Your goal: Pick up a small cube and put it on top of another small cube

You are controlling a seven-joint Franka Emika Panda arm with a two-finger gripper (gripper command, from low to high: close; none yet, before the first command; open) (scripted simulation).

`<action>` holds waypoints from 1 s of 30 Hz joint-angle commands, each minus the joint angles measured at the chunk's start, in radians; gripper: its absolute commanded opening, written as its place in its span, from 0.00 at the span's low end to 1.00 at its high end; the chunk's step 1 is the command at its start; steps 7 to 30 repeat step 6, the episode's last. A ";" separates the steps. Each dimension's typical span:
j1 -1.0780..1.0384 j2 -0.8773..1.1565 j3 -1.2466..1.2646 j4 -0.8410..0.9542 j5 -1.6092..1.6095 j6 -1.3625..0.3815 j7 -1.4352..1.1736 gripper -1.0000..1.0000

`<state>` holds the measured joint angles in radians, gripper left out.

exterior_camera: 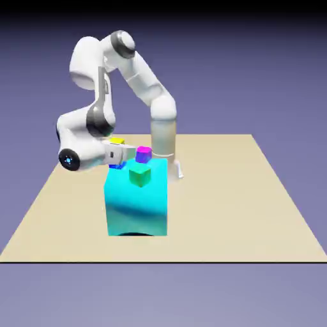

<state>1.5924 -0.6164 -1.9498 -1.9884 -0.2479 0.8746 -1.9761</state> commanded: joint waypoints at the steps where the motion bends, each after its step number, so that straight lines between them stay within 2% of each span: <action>1: 0.023 -0.011 -0.010 0.036 0.002 -0.021 0.006 1.00; 6: 0.120 -0.058 -0.052 0.192 0.012 -0.113 0.032 1.00; 30: 0.120 -0.058 -0.052 0.192 0.012 -0.113 0.032 1.00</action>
